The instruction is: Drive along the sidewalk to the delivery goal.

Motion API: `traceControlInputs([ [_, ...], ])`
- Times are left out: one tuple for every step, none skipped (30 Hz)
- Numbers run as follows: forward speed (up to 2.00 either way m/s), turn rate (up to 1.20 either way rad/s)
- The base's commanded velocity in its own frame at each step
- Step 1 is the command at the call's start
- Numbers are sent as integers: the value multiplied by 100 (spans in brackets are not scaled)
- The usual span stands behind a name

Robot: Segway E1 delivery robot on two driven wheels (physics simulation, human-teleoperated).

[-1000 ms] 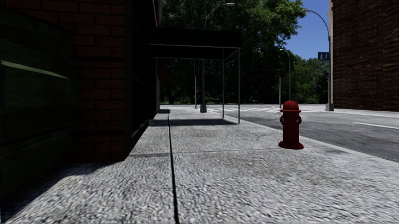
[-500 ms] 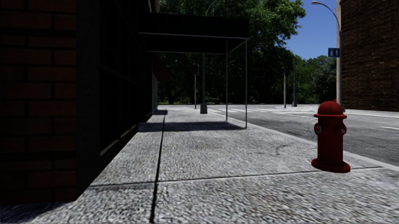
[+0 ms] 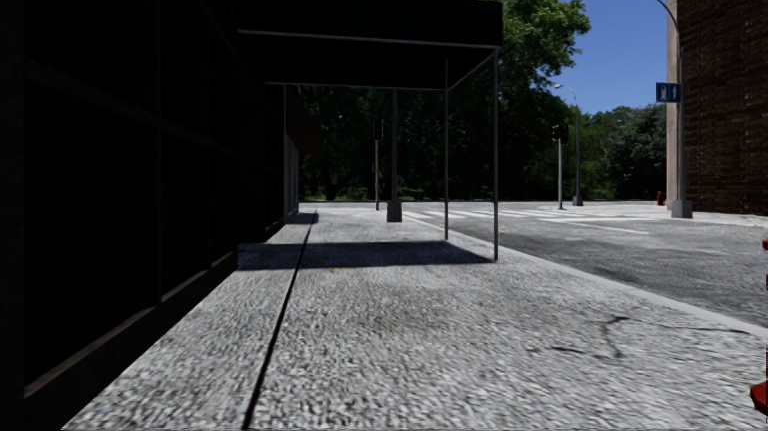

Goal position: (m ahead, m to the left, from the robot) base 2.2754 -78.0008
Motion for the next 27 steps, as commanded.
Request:
traceControlInputs([
  [200, 18],
  [200, 18],
  [200, 18],
  [200, 19],
  [200, 22],
  [200, 22],
  [200, 24],
  [200, 25],
  [200, 26],
  [200, 26],
  [200, 26],
  [200, 27],
  [200, 27],
  [200, 28],
  [200, 28],
  [200, 28],
  [200, 28],
  [200, 29],
  [200, 29],
  [200, 29],
  [200, 29],
  [200, 30],
  [200, 30],
  [200, 30],
  [200, 30],
  [200, 30],
  [200, 30],
])
